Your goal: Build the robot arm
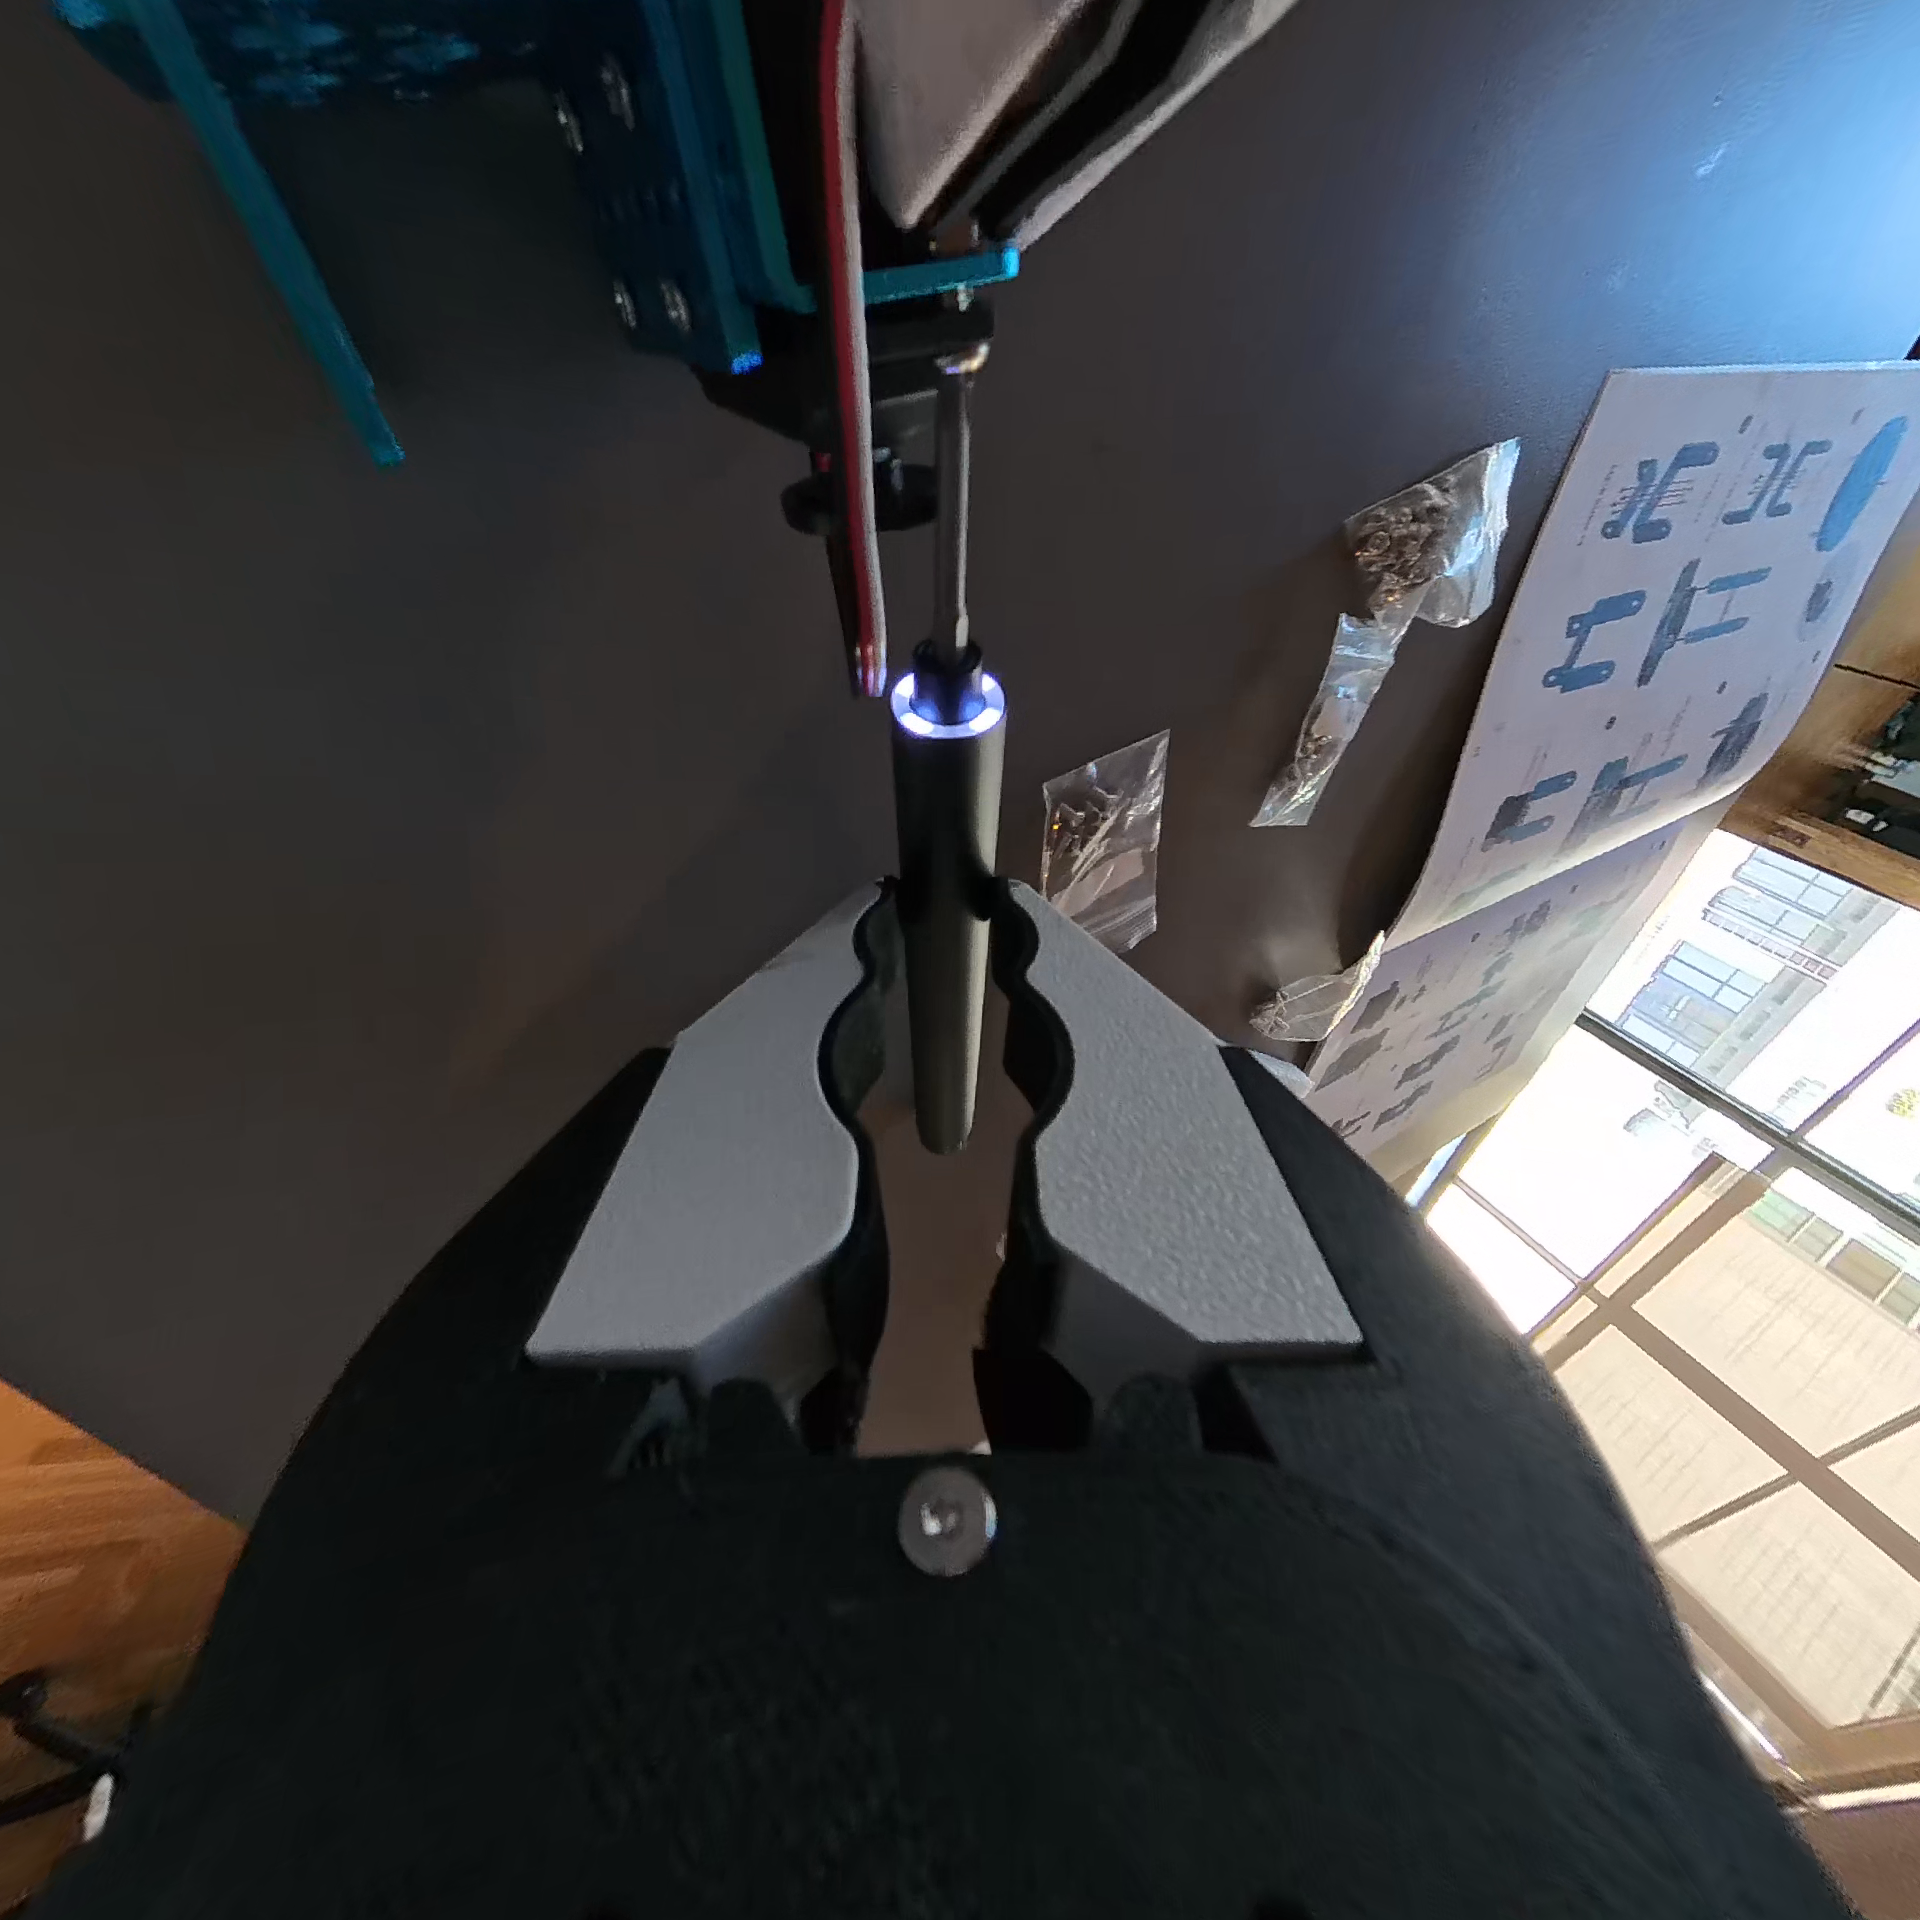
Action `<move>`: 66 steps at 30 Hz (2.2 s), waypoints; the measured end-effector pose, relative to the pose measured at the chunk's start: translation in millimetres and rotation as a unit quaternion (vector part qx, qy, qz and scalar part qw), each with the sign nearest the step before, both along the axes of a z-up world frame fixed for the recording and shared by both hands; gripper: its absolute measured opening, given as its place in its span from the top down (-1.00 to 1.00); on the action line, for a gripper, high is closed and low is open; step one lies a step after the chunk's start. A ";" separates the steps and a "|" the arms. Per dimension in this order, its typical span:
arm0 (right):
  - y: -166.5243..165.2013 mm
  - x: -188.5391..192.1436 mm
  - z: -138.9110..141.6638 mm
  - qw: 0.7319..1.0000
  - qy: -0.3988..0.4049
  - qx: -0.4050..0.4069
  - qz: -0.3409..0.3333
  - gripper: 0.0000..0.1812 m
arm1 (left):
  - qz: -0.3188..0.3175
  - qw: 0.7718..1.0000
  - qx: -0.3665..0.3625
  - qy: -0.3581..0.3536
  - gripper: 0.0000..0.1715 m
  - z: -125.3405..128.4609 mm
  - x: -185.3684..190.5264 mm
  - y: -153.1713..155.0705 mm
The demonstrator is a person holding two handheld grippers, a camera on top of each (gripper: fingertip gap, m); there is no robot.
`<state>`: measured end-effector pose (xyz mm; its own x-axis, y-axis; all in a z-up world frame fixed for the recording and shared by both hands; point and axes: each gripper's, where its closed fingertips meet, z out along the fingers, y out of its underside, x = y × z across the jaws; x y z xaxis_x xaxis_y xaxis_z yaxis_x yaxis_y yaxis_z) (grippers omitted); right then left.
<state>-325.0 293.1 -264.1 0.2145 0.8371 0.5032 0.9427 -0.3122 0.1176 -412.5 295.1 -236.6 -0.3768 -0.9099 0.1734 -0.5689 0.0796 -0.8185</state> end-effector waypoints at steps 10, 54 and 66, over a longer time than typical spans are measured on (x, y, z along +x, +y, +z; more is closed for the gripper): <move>-1.8 1.6 4.7 1.000 -0.013 0.000 0.000 0.82 | -0.003 1.000 0.010 -0.006 0.93 -0.1 1.1 -1.4; -6.4 1.2 7.6 1.000 -0.015 -0.003 -0.002 0.82 | 0.050 0.996 0.010 0.072 0.90 -1.4 1.1 -7.0; -6.0 0.5 9.7 1.000 -0.025 0.002 0.009 0.82 | 0.036 0.997 0.027 0.070 0.91 -2.2 0.5 -6.7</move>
<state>-324.5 287.1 -254.4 0.1741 0.8384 0.5166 0.9408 -0.2965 0.1641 -412.0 288.4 -238.8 -0.2856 -0.9431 0.1701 -0.6837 0.0761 -0.7258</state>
